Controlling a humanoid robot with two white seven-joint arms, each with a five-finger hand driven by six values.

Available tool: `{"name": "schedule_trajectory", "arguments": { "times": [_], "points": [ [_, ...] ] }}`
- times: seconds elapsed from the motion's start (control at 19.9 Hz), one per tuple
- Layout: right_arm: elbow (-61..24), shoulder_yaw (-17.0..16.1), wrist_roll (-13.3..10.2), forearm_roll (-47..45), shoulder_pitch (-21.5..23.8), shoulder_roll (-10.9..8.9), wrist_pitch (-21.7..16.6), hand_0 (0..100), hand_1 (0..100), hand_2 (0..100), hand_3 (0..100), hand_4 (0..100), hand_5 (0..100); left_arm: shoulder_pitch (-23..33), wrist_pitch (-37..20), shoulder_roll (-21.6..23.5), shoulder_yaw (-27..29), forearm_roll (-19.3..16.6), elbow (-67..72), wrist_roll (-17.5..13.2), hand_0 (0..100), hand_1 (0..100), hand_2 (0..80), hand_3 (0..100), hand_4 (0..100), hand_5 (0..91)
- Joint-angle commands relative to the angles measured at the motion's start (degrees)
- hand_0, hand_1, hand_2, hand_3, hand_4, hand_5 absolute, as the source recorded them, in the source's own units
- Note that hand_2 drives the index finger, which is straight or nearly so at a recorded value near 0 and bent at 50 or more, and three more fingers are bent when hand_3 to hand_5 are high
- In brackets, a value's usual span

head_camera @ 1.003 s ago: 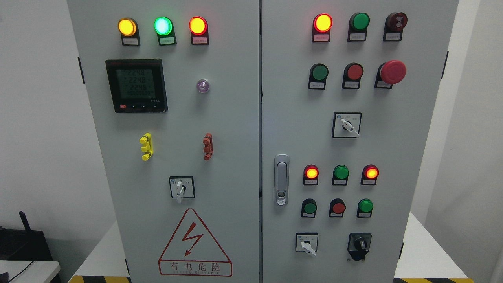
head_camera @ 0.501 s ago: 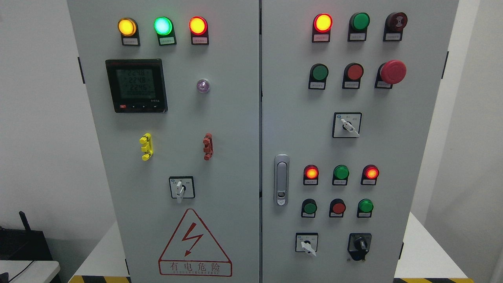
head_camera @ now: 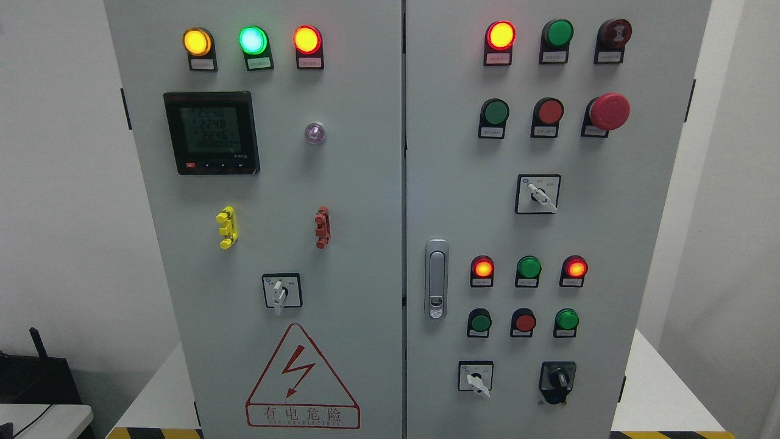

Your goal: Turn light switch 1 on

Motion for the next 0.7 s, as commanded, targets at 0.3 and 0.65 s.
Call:
{"name": "schedule_trajectory", "arguments": {
  "times": [0.3, 0.65],
  "points": [
    [0.00, 0.97, -0.01, -1.41, 0.00, 0.06, 0.00, 12, 39, 0, 0, 0, 0, -3.64, 5.96, 4.10, -18.28, -2.64, -9.77, 9.44, 31, 26, 47.6, 69, 76, 69.8],
    [0.00, 0.97, -0.01, -1.41, 0.00, 0.06, 0.00, 12, 39, 0, 0, 0, 0, -5.23, 8.50, 4.54, -26.45, -5.46, -11.71, 15.94, 31, 26, 49.8, 73, 78, 73.1]
  ]
}}
